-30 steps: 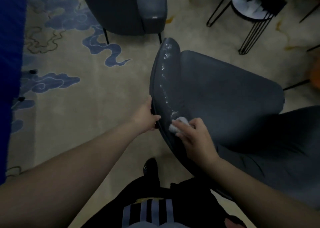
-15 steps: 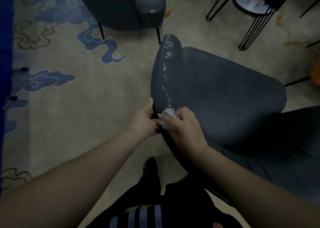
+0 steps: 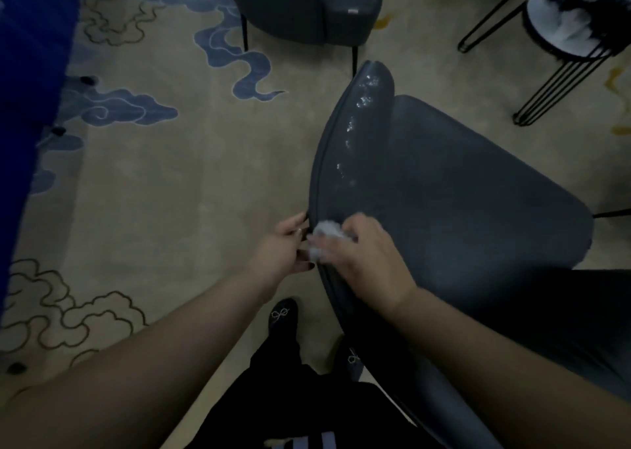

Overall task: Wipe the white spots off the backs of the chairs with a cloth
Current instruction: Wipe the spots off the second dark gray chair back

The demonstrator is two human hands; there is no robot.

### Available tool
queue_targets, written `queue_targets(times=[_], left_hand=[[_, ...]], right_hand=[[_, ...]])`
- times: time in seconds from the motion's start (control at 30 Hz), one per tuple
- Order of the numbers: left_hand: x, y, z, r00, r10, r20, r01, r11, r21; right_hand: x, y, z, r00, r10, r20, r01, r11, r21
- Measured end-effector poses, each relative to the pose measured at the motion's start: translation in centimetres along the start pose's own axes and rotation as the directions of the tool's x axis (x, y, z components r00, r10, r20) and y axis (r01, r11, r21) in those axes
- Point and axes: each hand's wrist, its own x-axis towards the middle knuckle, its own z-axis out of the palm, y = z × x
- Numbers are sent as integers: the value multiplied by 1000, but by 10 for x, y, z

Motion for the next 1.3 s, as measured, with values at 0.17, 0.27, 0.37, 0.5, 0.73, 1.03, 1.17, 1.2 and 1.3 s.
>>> queue_targets(times=[0.17, 0.27, 0.37, 0.5, 0.73, 1.03, 1.17, 1.2, 1.3], left_hand=[[5, -9, 23, 959, 160, -233, -172, 984, -35], [26, 9, 43, 911, 265, -315, -232, 963, 140], [51, 20, 64, 825, 355, -441, -171, 899, 404], [62, 11, 73, 731, 425, -534, -107, 844, 525], [70, 9, 81, 646, 462, -608, 10, 791, 612], [71, 12, 82, 668, 429, -609, 81, 771, 631], [70, 12, 81, 668, 428, -609, 70, 778, 624], [70, 13, 81, 671, 428, -606, 70, 776, 626], [70, 14, 80, 678, 423, -601, 74, 774, 629]], right_hand=[[60, 46, 2, 933, 323, -159, -284, 931, 230], [65, 60, 7, 923, 346, -169, -266, 890, 370], [74, 73, 8, 888, 412, -204, -280, 837, 470], [107, 95, 3, 822, 526, -216, -325, 746, 581], [126, 101, 10, 911, 323, -255, -207, 895, 395], [173, 116, 2, 909, 277, -311, -217, 952, 214], [155, 108, 9, 950, 116, -289, -61, 979, 193], [137, 105, 11, 961, 54, -271, 3, 978, 207], [104, 108, 9, 979, -22, -203, 73, 965, 251]])
